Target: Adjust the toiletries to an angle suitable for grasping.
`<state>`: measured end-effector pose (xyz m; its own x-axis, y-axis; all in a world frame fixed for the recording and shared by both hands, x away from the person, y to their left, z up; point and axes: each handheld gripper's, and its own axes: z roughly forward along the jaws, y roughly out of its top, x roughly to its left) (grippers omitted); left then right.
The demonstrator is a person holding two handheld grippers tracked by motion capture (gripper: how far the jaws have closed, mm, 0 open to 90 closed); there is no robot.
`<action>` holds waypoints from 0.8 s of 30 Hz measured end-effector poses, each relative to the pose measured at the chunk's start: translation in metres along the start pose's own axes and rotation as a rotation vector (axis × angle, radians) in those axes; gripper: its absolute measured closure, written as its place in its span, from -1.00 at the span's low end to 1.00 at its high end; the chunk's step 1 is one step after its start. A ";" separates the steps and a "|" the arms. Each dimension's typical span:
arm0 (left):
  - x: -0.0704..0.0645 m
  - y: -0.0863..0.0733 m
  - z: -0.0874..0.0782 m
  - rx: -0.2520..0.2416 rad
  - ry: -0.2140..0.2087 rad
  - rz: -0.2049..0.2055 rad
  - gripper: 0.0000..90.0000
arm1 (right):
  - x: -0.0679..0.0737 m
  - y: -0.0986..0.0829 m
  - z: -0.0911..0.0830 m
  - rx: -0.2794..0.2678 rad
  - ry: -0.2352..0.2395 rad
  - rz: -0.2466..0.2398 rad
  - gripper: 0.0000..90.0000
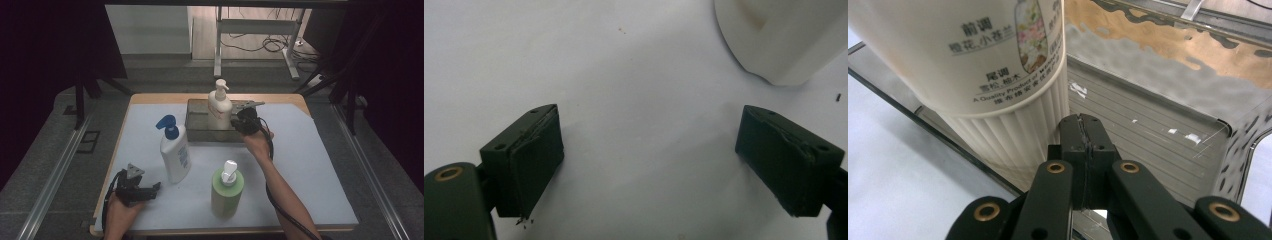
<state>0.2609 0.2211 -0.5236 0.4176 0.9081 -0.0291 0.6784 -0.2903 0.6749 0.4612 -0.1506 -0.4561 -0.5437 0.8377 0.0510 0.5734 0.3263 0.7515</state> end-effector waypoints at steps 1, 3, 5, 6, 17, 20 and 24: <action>0.000 0.000 0.000 0.000 0.000 0.000 -0.74 | 0.000 0.000 0.001 0.003 -0.003 -0.002 0.99; 0.000 0.000 0.000 0.000 0.000 0.000 -0.74 | 0.001 0.000 0.002 0.009 -0.009 -0.003 0.99; 0.000 0.000 0.000 0.000 0.000 0.000 -0.74 | 0.001 -0.001 0.003 0.013 -0.008 -0.002 0.99; 0.000 0.000 0.000 0.000 0.000 0.000 -0.74 | 0.001 -0.001 0.003 0.013 -0.008 -0.002 0.99; 0.000 0.000 0.000 0.002 -0.001 0.000 -0.75 | 0.005 0.000 0.007 0.020 -0.011 0.000 0.99; 0.000 0.000 0.000 0.002 0.000 0.000 -0.75 | 0.007 0.001 0.008 0.023 -0.010 -0.005 0.99; 0.000 0.000 0.000 0.001 -0.001 -0.001 -0.75 | 0.010 0.002 0.009 0.027 -0.005 -0.009 0.99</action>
<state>0.2610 0.2211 -0.5235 0.4176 0.9082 -0.0301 0.6795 -0.2901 0.6739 0.4627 -0.1375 -0.4603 -0.5456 0.8371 0.0409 0.5849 0.3454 0.7339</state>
